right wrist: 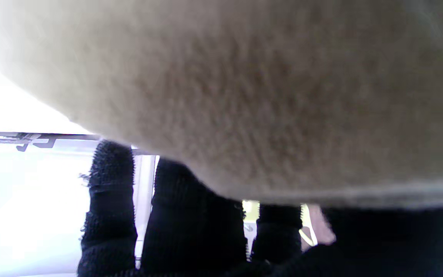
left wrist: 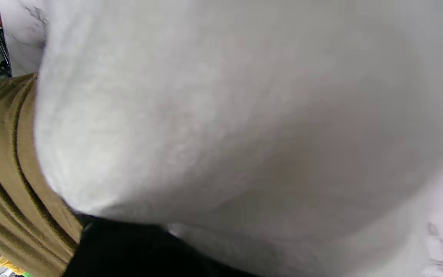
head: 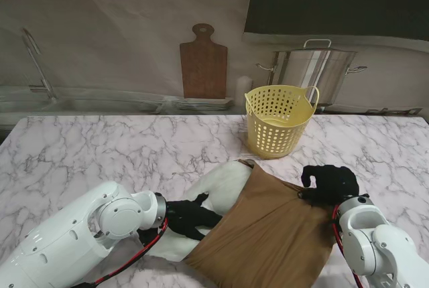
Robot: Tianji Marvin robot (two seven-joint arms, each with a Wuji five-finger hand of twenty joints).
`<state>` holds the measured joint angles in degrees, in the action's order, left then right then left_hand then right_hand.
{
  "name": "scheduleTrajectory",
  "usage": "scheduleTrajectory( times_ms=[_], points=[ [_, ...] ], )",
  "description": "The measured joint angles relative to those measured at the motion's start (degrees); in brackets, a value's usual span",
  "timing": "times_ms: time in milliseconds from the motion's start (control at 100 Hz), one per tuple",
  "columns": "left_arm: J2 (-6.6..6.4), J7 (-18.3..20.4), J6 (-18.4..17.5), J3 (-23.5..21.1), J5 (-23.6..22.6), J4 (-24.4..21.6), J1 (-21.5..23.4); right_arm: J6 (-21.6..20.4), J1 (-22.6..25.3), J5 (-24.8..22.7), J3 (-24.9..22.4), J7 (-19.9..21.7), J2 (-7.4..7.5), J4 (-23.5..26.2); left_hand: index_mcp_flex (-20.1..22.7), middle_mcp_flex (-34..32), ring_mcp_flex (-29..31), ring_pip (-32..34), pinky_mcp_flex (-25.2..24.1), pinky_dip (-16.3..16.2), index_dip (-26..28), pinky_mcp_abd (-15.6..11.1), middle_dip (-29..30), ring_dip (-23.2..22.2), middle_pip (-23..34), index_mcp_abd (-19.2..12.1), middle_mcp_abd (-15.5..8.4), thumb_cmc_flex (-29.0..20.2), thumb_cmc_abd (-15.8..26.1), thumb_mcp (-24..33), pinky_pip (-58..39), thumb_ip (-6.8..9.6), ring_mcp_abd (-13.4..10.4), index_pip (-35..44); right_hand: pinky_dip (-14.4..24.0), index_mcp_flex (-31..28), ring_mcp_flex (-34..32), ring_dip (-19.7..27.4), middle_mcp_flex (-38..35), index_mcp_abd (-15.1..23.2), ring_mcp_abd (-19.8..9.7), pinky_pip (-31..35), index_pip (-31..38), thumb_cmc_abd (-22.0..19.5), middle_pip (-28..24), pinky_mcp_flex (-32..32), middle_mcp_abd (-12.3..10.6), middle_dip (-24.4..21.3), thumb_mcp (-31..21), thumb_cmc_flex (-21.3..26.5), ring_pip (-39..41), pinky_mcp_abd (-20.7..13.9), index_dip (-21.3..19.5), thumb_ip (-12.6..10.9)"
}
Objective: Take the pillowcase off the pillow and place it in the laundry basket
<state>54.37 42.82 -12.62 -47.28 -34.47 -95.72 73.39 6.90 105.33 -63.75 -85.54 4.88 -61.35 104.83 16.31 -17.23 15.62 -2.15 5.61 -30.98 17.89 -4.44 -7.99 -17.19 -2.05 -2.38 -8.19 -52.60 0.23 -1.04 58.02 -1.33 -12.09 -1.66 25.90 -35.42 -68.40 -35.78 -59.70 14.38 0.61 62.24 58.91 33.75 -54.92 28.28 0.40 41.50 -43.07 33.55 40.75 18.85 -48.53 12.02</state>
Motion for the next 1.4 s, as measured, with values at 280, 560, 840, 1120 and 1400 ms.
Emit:
scheduleTrajectory(
  times_ms=[280,560,840,1120,1400],
  points=[
    [1.14,-2.38,-1.54,-8.01,-3.09,-2.41,6.73,-4.71,-0.23,3.61,0.02,-2.17,0.11,-0.99,1.71,-2.6,1.8,1.65,1.09,-0.8,0.0,1.31,-0.29,0.0,0.93,0.0,0.25,-0.1,-0.09,-0.03,0.01,0.0,-0.02,0.87,0.0,0.0,-0.03,-0.07,0.0,0.65,1.46,0.03,0.0,-0.15,-0.02,0.06,0.24,0.62,-1.37,2.6,0.61,-0.04,0.0,0.0],
    [1.66,-6.8,-4.37,-21.15,-9.78,-8.98,15.44,-7.2,-1.71,5.43,1.63,-3.04,0.15,-1.19,9.65,-10.89,9.99,8.28,4.24,-2.04,0.92,10.38,-2.37,-1.15,5.67,2.16,10.6,-3.41,-1.08,-1.14,-2.85,0.0,8.59,5.93,0.0,0.0,-0.05,-0.07,0.03,0.71,1.49,0.04,0.0,-0.15,-0.02,0.13,0.45,0.68,-2.86,3.92,0.54,-0.05,0.0,-0.54],
    [2.24,-12.67,-1.93,-26.29,-12.2,-8.98,15.59,-9.4,-3.46,6.93,2.69,-2.07,0.44,-1.89,13.87,-14.16,14.37,13.13,4.8,-2.34,6.84,13.15,-3.64,-4.15,7.39,8.04,14.71,-7.32,-1.08,-1.21,-2.87,-0.44,20.98,11.07,-0.01,0.0,-0.05,-0.07,0.1,1.41,1.44,0.06,0.0,-1.09,-0.02,0.17,0.19,0.7,-8.44,9.86,-0.23,-0.07,0.0,-2.38],
    [2.4,-17.29,5.85,-14.19,-6.63,0.47,3.03,-10.6,-4.71,8.31,4.08,-1.75,0.58,-2.36,11.33,-8.23,12.93,12.54,3.09,-2.3,6.76,13.92,-3.75,-4.16,5.13,8.18,13.75,-7.25,-1.08,-1.21,-2.88,-0.44,21.0,8.48,-0.49,0.0,-0.05,-0.07,0.13,1.63,1.4,0.09,0.0,-1.09,-0.03,0.17,0.11,0.72,-8.45,9.87,-0.88,-0.07,0.0,-2.38],
    [3.07,-16.02,6.64,-4.38,-2.26,6.6,-3.77,-10.74,-5.26,9.49,5.52,-5.01,0.27,-3.21,8.79,-6.64,11.85,11.69,2.48,-2.21,4.84,13.94,-3.14,-4.16,5.23,8.93,13.06,-4.84,-1.08,-1.19,-2.89,-0.44,21.0,7.42,-0.54,1.13,3.37,0.17,4.27,-0.52,1.9,0.09,-2.98,-5.1,4.85,-2.17,0.2,-1.26,-0.29,3.94,-8.04,-0.07,9.39,-2.98]
  ],
)
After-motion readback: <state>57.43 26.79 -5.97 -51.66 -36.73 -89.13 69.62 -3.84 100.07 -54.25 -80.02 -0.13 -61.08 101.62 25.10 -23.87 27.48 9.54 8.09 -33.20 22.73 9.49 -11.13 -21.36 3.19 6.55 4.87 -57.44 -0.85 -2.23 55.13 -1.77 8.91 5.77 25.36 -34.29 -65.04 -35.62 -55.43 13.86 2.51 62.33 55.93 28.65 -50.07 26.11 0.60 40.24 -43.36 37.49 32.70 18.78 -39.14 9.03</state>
